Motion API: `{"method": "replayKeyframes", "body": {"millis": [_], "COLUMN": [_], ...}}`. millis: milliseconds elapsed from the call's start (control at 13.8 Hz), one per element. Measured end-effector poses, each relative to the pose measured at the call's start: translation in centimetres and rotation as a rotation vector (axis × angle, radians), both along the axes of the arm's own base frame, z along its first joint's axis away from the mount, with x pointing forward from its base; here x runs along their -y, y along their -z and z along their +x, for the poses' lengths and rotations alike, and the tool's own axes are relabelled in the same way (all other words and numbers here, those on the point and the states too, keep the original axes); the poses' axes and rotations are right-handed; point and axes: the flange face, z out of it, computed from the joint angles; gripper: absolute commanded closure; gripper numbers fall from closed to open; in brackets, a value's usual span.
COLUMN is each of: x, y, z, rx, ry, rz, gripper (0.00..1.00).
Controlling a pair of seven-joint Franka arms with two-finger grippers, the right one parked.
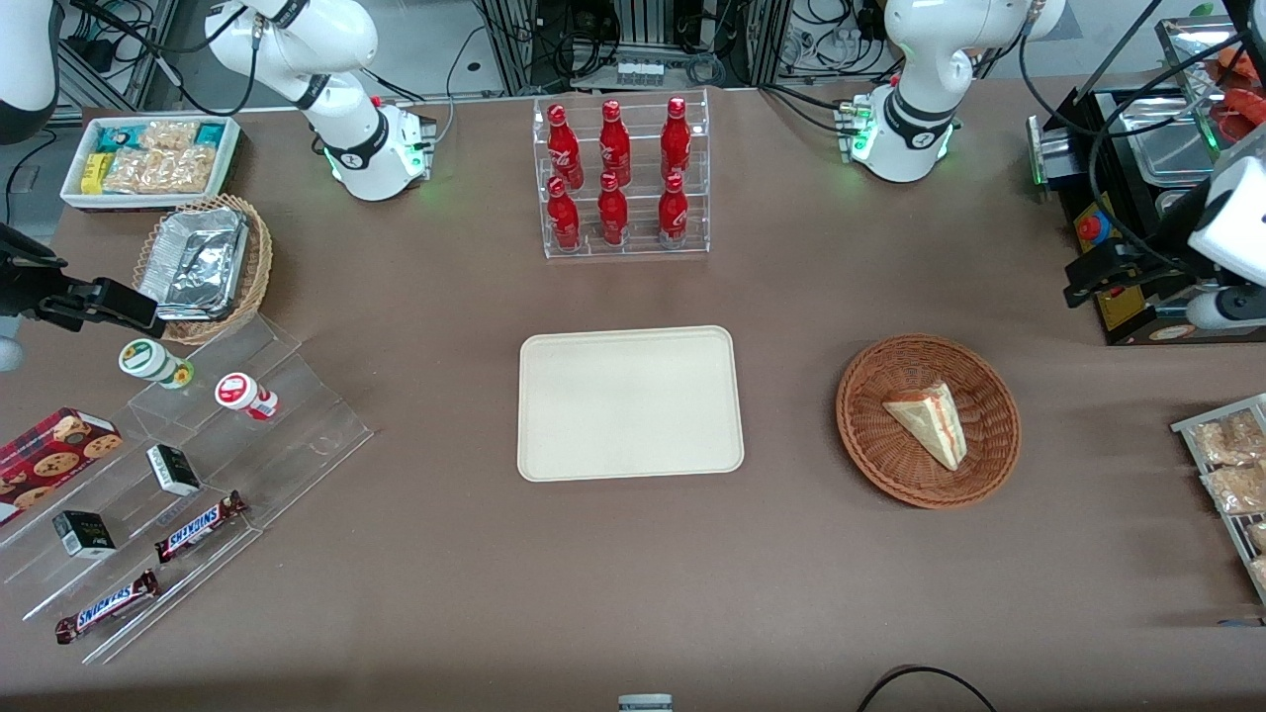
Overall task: Place sandwich from basket to tray
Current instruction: 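Move the left gripper down over the wrapped sandwich in the wicker basket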
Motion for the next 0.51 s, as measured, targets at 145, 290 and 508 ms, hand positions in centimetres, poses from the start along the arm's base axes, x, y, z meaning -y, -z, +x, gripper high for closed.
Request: {"method": "replayKeyframes", "body": {"millis": [145, 290, 508], "x": [0.2, 0.3, 0.3], "y": [0.0, 0.1, 2.4], "z": [0.0, -0.1, 0.6], "rx": [-0.002, -0.007, -0.048], "ry": [0.011, 0.018, 0.018], "rz": [0.0, 0.0, 0.001], "gripper": [0.0, 0.0, 0.0]}}
